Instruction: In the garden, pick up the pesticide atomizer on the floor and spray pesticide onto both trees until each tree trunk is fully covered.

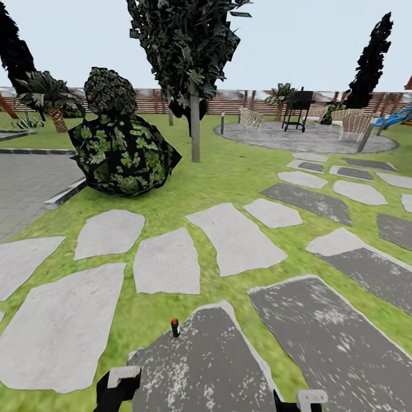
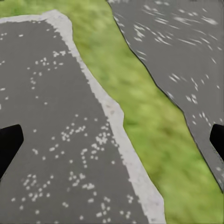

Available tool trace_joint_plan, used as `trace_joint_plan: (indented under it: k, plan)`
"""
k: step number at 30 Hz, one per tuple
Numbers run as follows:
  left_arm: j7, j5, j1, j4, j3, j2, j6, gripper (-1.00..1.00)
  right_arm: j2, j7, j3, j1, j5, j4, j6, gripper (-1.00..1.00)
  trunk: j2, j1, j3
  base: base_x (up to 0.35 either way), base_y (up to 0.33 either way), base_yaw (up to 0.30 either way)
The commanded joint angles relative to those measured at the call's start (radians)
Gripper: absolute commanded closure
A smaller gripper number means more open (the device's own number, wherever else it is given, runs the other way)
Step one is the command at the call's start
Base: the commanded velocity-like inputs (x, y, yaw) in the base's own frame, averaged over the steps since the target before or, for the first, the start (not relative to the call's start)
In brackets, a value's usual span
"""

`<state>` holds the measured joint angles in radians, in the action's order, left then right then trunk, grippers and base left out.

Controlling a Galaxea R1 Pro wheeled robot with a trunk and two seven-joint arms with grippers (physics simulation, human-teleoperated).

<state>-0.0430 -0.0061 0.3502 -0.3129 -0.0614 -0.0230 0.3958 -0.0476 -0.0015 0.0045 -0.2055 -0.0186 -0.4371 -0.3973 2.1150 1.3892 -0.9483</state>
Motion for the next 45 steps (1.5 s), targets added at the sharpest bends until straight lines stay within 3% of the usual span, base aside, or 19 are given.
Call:
trace_joint_plan:
  k: [1, 14, 19, 23, 26, 27, 29, 34, 39, 45]
  plan:
    - [0.000, 0.000, 0.000, 0.000, 0.000, 0.000, 0.000, -1.00, 0.000, 0.000, 0.000, 0.000, 0.000, 0.000, 0.000, -1.00, 0.000, 0.000, 0.000, 0.283, 0.000, -0.001]
    - [0.001, 0.003, 0.002, -0.006, -0.003, -0.003, -0.003, -1.00, 0.002, -0.002, -0.002, 0.000, -0.002, -0.003, 0.000, -1.00, 0.000, 0.000, -0.001, 0.233, -0.108, 0.021]
    - [0.001, -0.007, 0.008, -0.048, 0.002, -0.002, -0.008, -1.00, -0.002, -0.004, -0.006, -0.008, -0.002, -0.068, 0.001, -1.00, 0.000, 0.000, -0.001, 0.043, -0.023, 0.001]
    - [0.000, -0.009, 0.077, -0.093, 0.002, -0.001, -0.030, -1.00, -0.004, -0.032, -0.007, -0.048, -0.001, -0.223, 0.017, -1.00, 0.000, 0.000, -0.001, 0.008, -0.004, 0.000]
    - [-0.002, -0.008, 0.165, -0.101, 0.001, 0.001, -0.122, -1.00, -0.003, -0.103, -0.005, -0.096, -0.002, -0.314, 0.057, -1.00, 0.000, 0.000, -0.001, 0.002, -0.001, 0.000]
    - [-0.002, -0.006, 0.227, -0.105, 0.000, 0.001, -0.200, -1.00, -0.002, -0.139, -0.004, -0.141, -0.005, -0.376, 0.112, -1.00, 0.000, 0.000, -0.001, 0.000, 0.000, 0.000]
    - [-0.003, -0.003, 0.287, -0.112, -0.001, 0.004, -0.253, -1.00, -0.001, -0.157, -0.004, -0.197, -0.009, -0.436, 0.206, -1.00, 0.000, 0.000, -0.001, 0.000, 0.000, 0.000]
    - [0.001, -0.004, 0.317, -0.116, 0.001, 0.009, -0.268, -1.00, 0.002, -0.159, -0.003, -0.244, -0.011, -0.543, 0.286, -1.00, 0.000, 0.000, -0.001, 0.000, 0.000, 0.000]
    - [0.001, -0.006, 0.312, -0.120, 0.001, 0.010, -0.263, -1.00, -0.004, -0.140, -0.002, -0.248, -0.007, -0.577, 0.317, -1.00, 0.000, 0.000, -0.001, 0.000, 0.000, 0.000]
    - [0.001, -0.010, 0.311, -0.108, 0.002, 0.010, -0.195, -1.00, -0.007, -0.121, -0.001, -0.248, -0.003, -0.622, 0.325, -1.00, 0.000, 0.000, -0.001, 0.000, 0.000, 0.000]
